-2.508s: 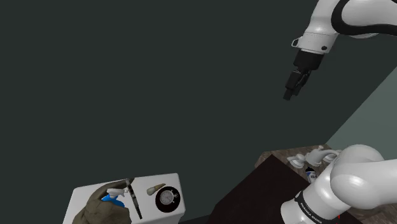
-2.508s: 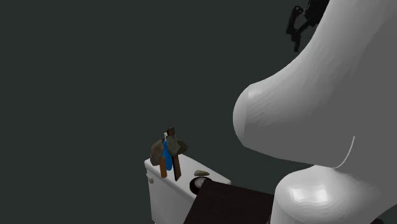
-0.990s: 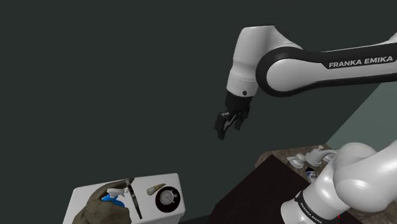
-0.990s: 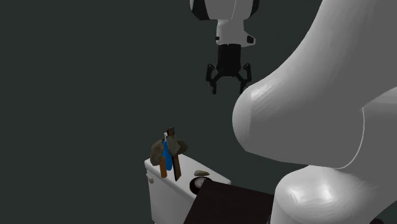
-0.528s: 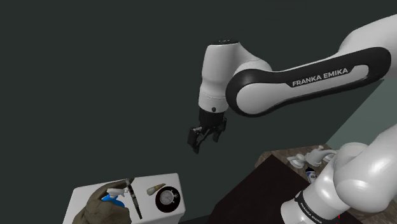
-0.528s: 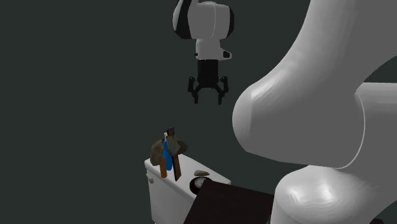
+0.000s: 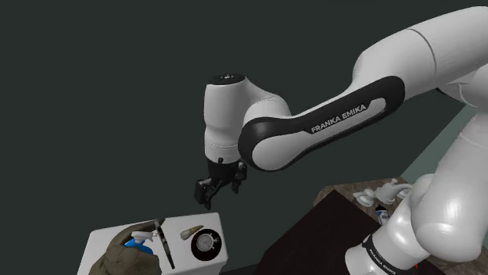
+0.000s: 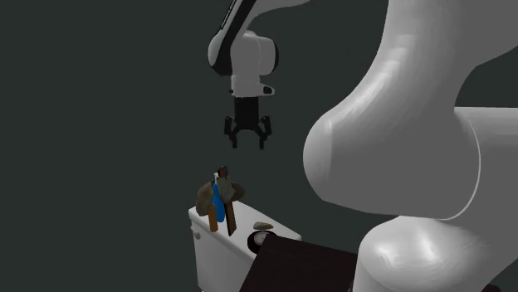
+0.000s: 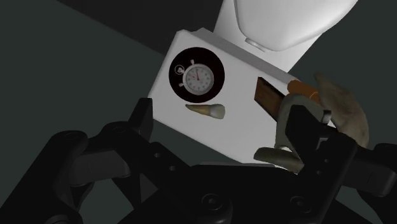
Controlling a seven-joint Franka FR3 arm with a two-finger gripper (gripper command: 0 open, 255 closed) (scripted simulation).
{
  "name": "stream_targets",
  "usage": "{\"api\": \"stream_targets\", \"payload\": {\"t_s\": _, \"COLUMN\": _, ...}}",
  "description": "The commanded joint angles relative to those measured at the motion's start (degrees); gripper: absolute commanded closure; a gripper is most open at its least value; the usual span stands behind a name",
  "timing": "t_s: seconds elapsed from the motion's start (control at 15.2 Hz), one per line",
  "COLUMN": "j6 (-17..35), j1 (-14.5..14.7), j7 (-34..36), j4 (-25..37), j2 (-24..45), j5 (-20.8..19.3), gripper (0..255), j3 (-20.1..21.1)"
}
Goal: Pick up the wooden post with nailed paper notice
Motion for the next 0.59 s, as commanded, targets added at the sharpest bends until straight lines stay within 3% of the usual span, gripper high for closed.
{"api": "stream_targets", "payload": {"t_s": 0.0, "j6": 0.48, "j1": 1.65, "j7": 3.65, "j4": 3.79, "j2": 5.39, "j5": -3.49, "gripper": 0, "j3": -0.02}}
{"api": "stream_targets", "payload": {"t_s": 0.53, "j6": -1.52, "j1": 11.51, "j7": 13.35, "j4": 21.78, "j2": 24.59, "j5": -13.22, "gripper": 0, "j3": -3.41}}
